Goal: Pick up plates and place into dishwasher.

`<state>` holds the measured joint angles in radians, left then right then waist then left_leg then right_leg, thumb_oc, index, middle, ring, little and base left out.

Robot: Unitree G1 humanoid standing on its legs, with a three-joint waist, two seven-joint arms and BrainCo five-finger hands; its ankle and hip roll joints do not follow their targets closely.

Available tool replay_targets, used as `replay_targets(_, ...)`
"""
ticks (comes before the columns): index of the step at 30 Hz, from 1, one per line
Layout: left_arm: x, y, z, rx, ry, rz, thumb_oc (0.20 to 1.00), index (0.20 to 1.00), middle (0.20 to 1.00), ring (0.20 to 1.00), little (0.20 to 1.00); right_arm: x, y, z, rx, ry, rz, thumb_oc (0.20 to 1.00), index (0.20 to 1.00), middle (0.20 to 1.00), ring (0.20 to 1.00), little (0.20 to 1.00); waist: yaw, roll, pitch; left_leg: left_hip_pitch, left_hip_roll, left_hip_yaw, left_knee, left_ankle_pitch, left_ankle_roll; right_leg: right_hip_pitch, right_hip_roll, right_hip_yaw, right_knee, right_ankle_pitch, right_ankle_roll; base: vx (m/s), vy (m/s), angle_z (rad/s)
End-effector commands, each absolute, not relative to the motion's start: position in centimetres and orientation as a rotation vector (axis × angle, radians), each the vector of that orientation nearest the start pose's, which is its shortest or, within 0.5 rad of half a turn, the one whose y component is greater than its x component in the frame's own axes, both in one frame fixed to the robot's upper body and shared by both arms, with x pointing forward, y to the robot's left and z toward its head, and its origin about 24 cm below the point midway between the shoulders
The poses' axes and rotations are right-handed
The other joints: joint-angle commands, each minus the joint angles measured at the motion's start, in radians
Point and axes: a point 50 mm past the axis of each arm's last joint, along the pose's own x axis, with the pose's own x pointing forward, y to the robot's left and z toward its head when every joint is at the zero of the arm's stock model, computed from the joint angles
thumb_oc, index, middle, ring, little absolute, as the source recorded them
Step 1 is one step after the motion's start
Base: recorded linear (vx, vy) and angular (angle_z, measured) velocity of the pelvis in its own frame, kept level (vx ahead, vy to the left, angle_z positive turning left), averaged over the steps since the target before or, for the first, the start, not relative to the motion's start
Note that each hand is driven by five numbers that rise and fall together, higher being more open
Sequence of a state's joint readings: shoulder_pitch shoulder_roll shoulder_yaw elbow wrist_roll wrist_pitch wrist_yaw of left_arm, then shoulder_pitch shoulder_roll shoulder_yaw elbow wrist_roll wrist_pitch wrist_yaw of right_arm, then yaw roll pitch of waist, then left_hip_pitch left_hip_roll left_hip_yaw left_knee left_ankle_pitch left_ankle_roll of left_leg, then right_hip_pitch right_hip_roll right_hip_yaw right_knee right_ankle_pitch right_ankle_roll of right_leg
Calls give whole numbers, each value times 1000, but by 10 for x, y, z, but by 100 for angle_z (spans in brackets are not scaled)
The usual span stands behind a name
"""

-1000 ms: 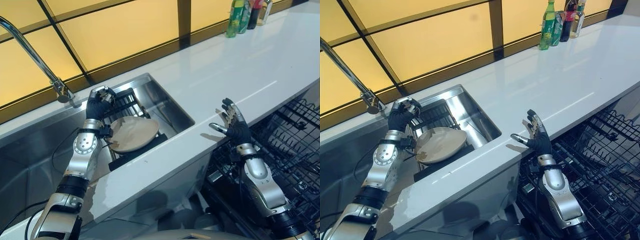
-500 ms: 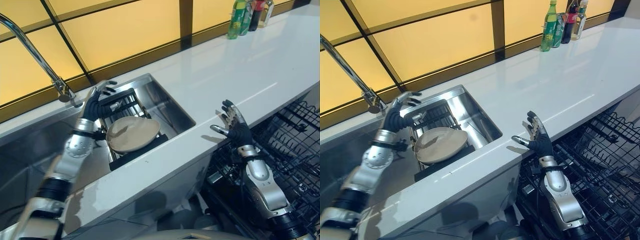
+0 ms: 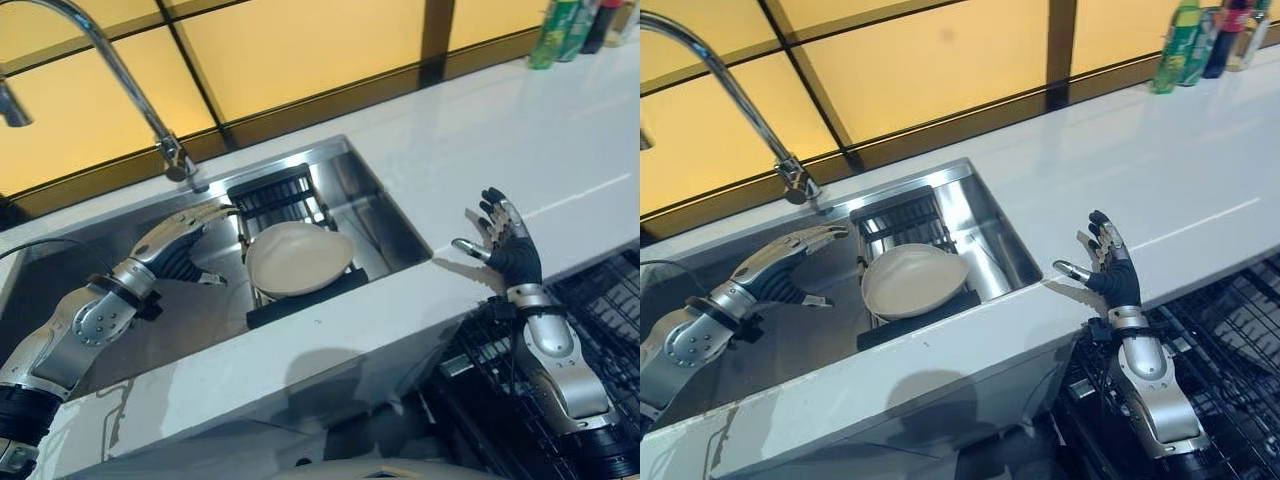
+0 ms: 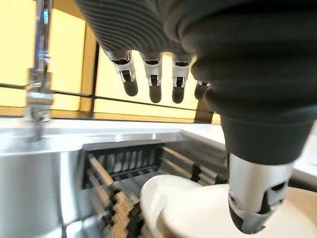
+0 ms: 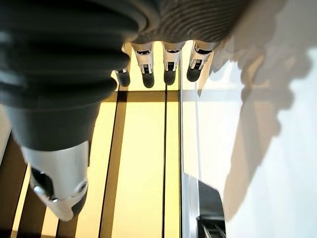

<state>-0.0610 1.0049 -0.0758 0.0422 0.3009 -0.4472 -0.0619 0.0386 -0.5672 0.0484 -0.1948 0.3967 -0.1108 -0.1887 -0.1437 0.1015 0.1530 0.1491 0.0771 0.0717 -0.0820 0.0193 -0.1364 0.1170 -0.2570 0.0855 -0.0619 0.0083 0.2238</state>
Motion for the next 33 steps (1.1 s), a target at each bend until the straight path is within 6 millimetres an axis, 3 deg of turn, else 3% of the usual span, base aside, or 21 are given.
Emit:
replay_targets(1,252,269,182,1378,-416,-342,1000,1000,1000,1000,1000,248,-225,130,-120,-314,-41,1000,1000,1000,1000,1000,25,-2,-15,-55,-85,-23,128,-145,103,-130,57,-25,120,-20,-39,-54,-7,23)
replay_targets(6,250,265,180,1351,-434,-366,1000,1000,1000,1000,1000,250,-221,130,-116,-322,-33,1000,1000,1000,1000,1000,37,-4,-7,-73,-82,-28,128,-126,97,-139,57,-35,115,-6,-43,-46,9,10)
replay_targets(12,249,257,177,1296,-575,-309,1000,1000,1000,1000,1000,251,-218,127,-109,-323,-34,1000,1000,1000,1000,1000,38,-10,5,-78,-81,-31,123,-134,96,-146,56,-36,114,-13,-38,-34,3,1)
replay_targets(21,246,228,165,1113,-726,-383,1000,1000,1000,1000,1000,250,-214,123,-98,-339,-41,1000,1000,1000,1000,1000,15,-21,21,-89,-84,-11,123,-137,103,-177,56,-7,123,-2,-28,-25,-1,-1)
replay_targets(28,243,202,144,1007,-716,-502,1000,1000,1000,1000,1000,251,-208,122,-95,-346,-35,1000,1000,1000,1000,1000,4,-27,37,-97,-89,0,141,-146,110,-193,57,12,140,1,-24,-11,5,-3)
replay_targets(33,244,197,137,1010,-691,-549,1000,1000,1000,1000,1000,253,-207,123,-93,-352,-37,1000,1000,1000,1000,1000,0,-28,45,-96,-90,5,142,-149,113,-196,54,16,142,4,-20,-5,6,-2)
